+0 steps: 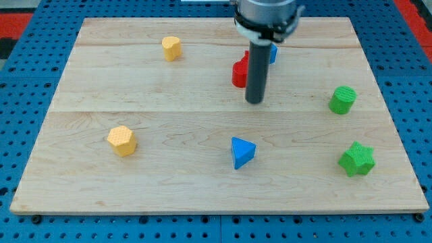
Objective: Push the blue triangle towards center
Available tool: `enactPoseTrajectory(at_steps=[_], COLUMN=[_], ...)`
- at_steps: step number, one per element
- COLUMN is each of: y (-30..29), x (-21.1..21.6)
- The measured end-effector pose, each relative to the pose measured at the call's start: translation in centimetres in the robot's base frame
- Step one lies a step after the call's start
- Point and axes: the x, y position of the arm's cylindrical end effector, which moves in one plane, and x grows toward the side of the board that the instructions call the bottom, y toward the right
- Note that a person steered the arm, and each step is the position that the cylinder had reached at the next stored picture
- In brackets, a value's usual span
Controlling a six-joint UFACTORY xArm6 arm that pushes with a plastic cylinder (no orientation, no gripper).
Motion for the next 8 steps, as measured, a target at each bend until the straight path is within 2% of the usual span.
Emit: enactPoseTrajectory(at_steps=[1, 2, 3, 5, 7, 8], y=[1.3, 2.1, 1.7, -5.9, -11.4, -12.0], x=[6.2, 10.1, 12.3, 6.5, 6.5, 4.2])
